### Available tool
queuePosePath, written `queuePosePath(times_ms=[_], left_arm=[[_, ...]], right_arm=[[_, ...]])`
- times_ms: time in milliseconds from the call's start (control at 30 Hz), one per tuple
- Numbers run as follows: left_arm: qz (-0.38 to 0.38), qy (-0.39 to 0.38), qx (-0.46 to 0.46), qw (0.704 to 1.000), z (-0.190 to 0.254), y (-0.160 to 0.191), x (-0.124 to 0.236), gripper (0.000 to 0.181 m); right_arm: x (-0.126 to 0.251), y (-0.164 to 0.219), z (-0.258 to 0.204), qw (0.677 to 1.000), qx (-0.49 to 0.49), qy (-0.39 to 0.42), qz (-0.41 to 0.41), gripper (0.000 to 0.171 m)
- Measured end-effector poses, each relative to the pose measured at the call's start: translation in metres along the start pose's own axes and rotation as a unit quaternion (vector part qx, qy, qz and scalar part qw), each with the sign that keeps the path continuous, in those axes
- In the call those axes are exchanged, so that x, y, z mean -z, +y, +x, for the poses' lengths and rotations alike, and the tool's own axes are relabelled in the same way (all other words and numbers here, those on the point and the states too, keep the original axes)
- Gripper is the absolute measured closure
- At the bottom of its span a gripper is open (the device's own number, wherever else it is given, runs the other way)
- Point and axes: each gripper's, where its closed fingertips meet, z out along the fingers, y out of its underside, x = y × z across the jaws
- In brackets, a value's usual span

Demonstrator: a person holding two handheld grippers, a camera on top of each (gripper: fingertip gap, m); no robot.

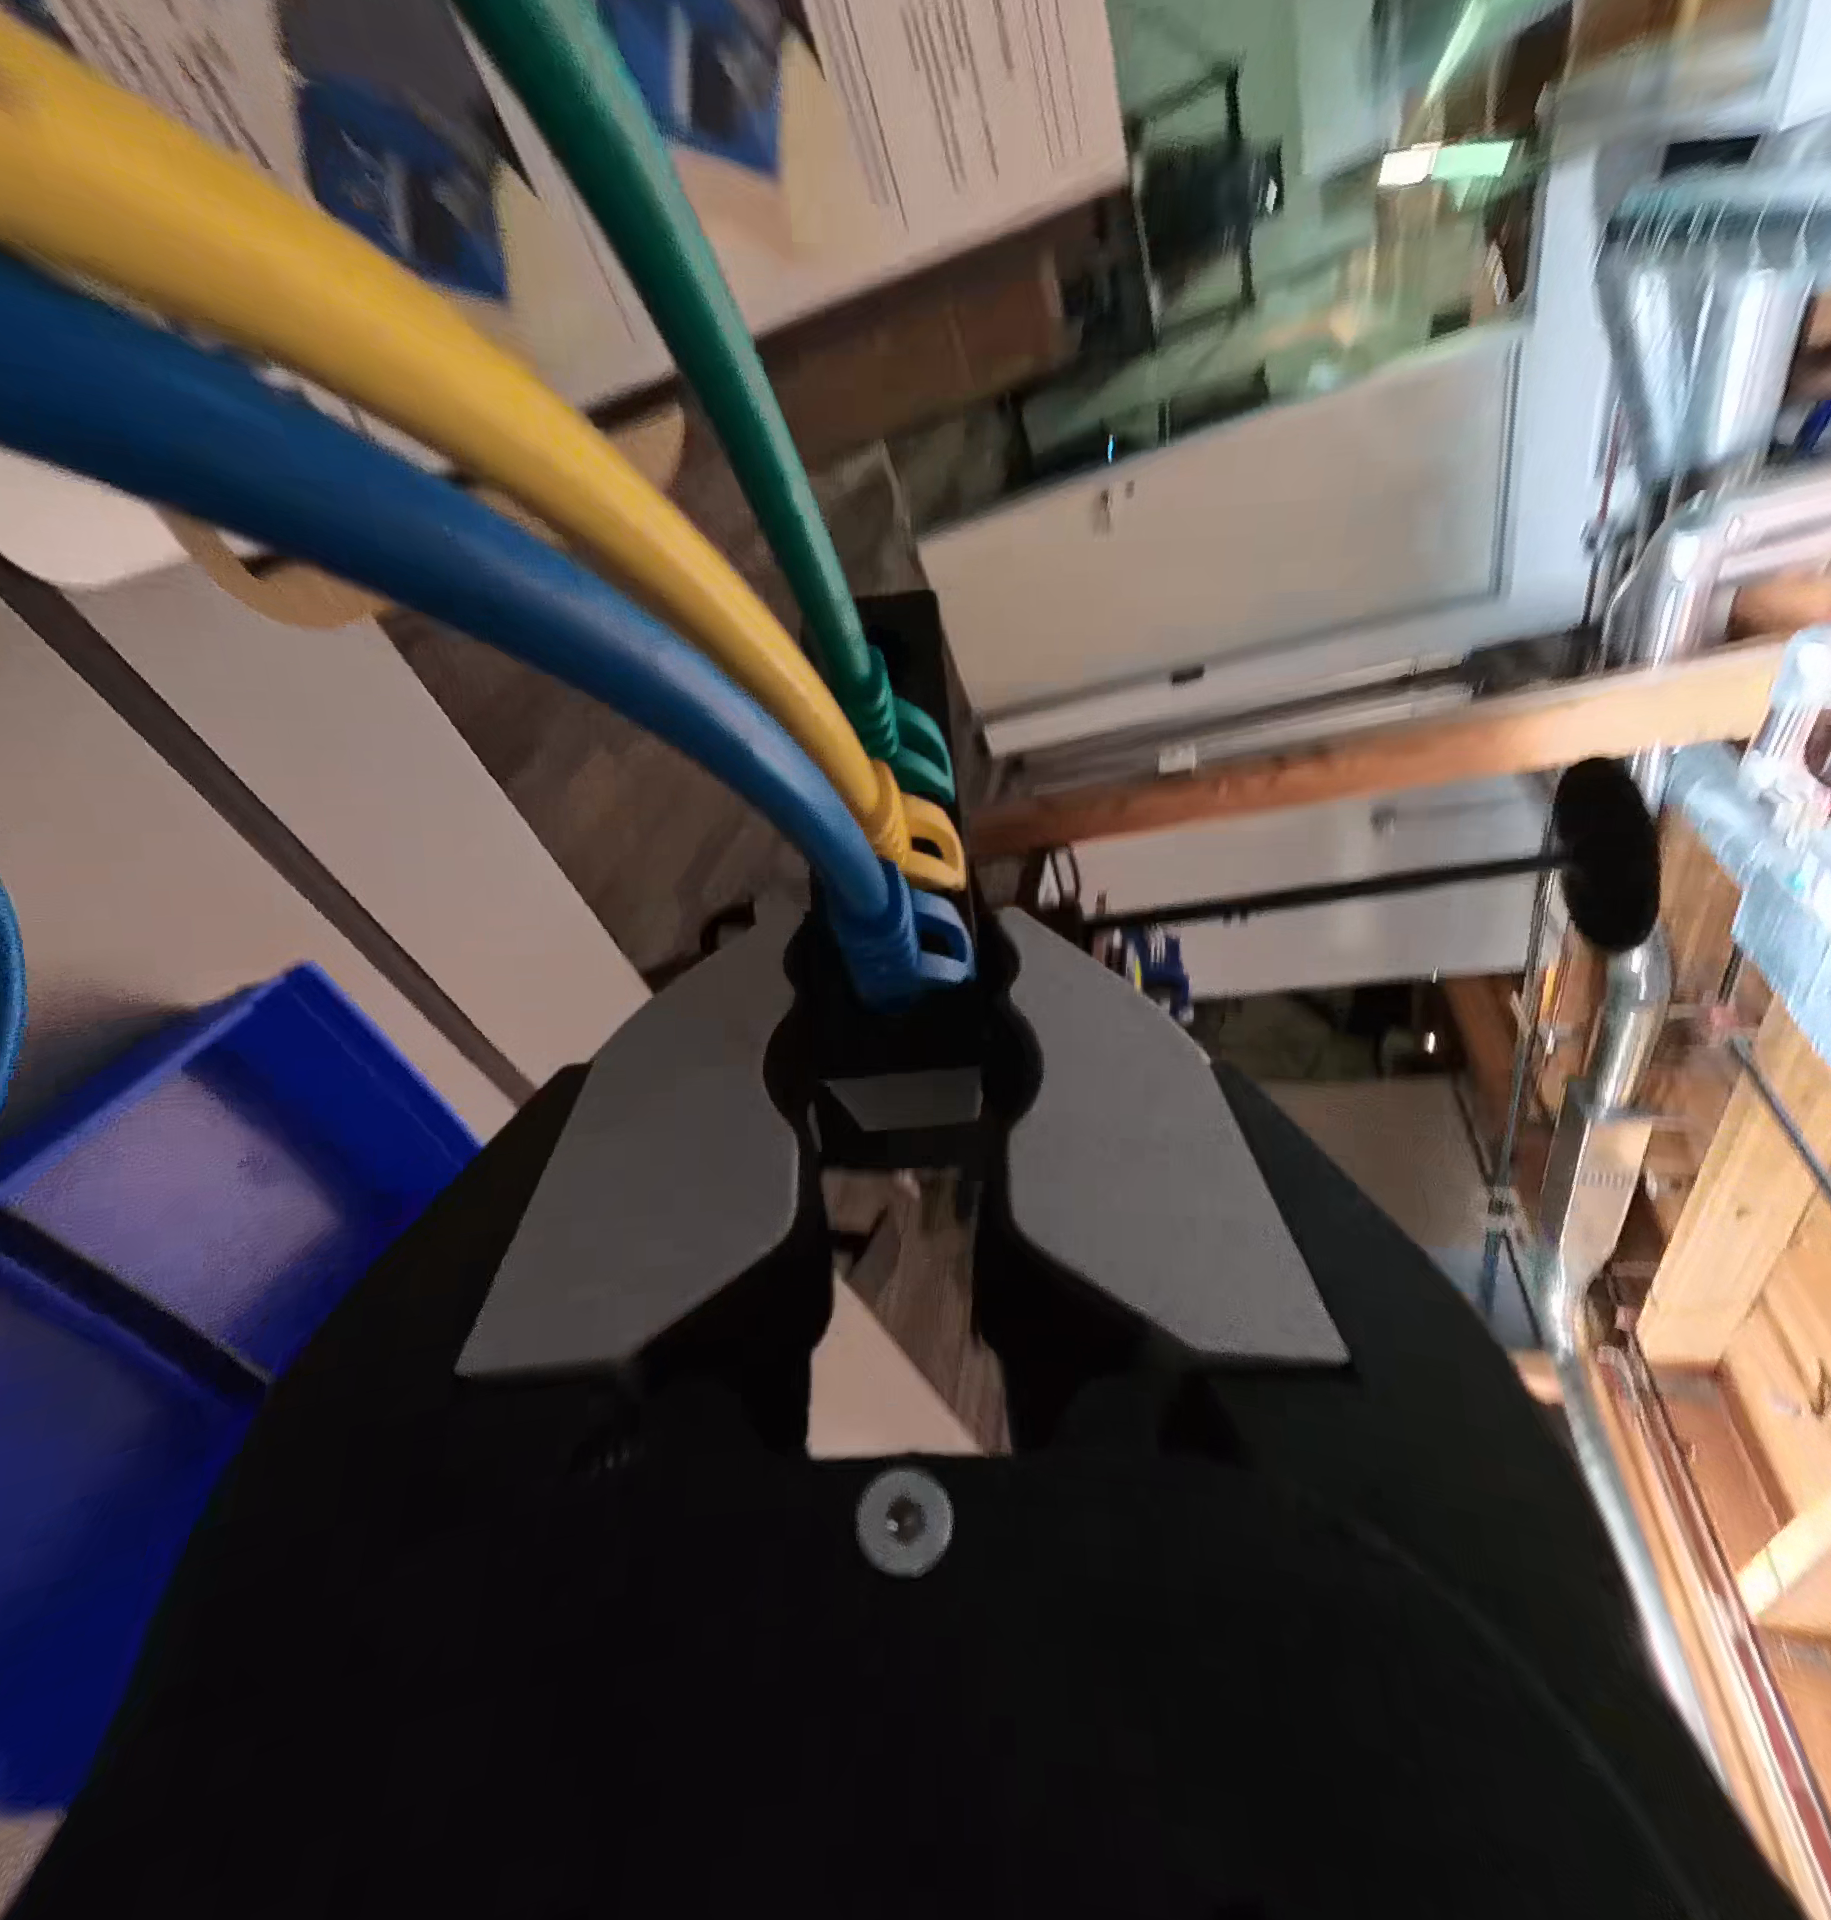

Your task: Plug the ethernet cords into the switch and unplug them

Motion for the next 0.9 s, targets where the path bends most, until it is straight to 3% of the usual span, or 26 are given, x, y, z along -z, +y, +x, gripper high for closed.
queuePosePath(times_ms=[167, 333, 633, 900], left_arm=[[-0.021, 0.01, -0.01, 1.0, 0.005, 0.007, -0.003, 0.125], [-0.029, 0.022, -0.016, 0.999, 0.011, 0.01, -0.005, 0.125], [-0.055, 0.026, -0.056, 0.997, 0.026, 0.022, -0.014, 0.126], [-0.084, 0.042, -0.061, 0.994, 0.035, 0.039, -0.025, 0.126]], right_arm=[[0.001, 0.058, 0.062, 0.991, -0.03, 0.022, -0.127, 0.142], [0.0, 0.132, 0.09, 0.963, -0.036, 0.042, -0.263, 0.142], [-0.027, 0.244, 0.09, 0.911, -0.169, 0.09, -0.366, 0.141], [-0.053, 0.298, 0.054, 0.885, -0.24, 0.078, -0.39, 0.142]])
